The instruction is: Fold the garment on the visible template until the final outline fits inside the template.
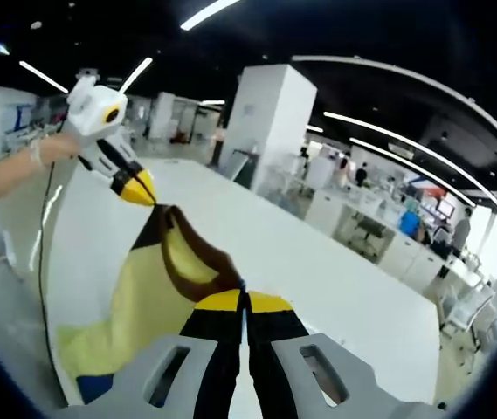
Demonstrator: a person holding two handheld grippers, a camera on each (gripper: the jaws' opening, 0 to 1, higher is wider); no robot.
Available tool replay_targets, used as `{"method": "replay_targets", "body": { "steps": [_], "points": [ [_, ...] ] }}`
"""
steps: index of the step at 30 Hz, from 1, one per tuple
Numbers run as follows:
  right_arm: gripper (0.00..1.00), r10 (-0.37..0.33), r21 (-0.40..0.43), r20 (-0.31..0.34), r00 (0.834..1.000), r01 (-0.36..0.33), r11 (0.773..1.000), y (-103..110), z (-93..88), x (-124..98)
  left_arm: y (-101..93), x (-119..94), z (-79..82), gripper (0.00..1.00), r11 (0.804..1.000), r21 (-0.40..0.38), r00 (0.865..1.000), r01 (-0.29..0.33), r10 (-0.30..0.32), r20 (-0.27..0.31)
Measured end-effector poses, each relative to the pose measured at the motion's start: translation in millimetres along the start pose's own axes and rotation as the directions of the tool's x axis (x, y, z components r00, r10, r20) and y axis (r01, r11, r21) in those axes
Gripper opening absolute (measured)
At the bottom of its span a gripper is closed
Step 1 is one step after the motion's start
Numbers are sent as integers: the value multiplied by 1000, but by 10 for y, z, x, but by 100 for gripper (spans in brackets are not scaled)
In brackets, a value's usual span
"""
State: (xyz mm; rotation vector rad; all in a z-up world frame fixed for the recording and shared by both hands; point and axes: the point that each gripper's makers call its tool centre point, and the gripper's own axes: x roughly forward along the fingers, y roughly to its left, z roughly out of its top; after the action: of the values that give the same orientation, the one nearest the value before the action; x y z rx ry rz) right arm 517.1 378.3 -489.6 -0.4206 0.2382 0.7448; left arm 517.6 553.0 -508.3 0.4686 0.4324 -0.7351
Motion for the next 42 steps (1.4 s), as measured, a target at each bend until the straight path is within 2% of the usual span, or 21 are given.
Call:
{"method": "replay_targets", "body": {
  "steps": [6, 11, 15, 17, 21, 27, 29, 32, 36, 40, 42],
  "points": [
    [2, -22, 25, 23, 999, 22, 999, -61, -84, 185, 74, 125, -70, 0, 999, 22, 999, -32, 32, -4],
    [2, -51, 8, 4, 999, 51, 999, -180, -214, 399, 147, 302, -128, 0, 999, 8, 999, -38, 38, -13],
    [2, -56, 7, -1, 998, 56, 998, -209, -281, 490, 183, 398, -160, 0, 999, 14, 999, -48, 48, -13],
    [2, -57, -3, -14, 998, 57, 998, -229, -359, 595, 254, 509, -237, 0, 998, 29, 998, -58, 59, -37],
    [2, -48, -2, -40, 998, 48, 999, -264, -473, 748, 249, 640, -318, 0, 998, 22, 997, -54, 55, -54],
    [1, -43, 2, -99, 994, 43, 999, -340, -737, 951, 160, 839, -466, 0, 999, 36, 994, -33, 36, -99],
    [1, -50, 2, -106, 993, 50, 999, -381, -783, 1001, 237, 971, -465, 0, 999, 33, 995, -35, 38, -95],
    [2, -55, -8, -108, 993, 55, 998, -430, -838, 1082, 251, 1069, -501, 0, 999, 39, 994, -33, 36, -100],
    [2, -49, -3, -115, 992, 49, 999, -478, -945, 1231, 307, 1282, -610, 0, 998, 61, 991, -18, 26, -128],
    [2, -64, -22, -144, 987, 62, 998, -488, -1092, 1342, 377, 1441, -694, 0, 999, 41, 992, -29, 34, -124],
    [2, -65, -34, -150, 987, 61, 998, -486, -1126, 1381, 367, 1512, -722, 0, 1000, -10, 994, -23, 22, -103]
  ]
}}
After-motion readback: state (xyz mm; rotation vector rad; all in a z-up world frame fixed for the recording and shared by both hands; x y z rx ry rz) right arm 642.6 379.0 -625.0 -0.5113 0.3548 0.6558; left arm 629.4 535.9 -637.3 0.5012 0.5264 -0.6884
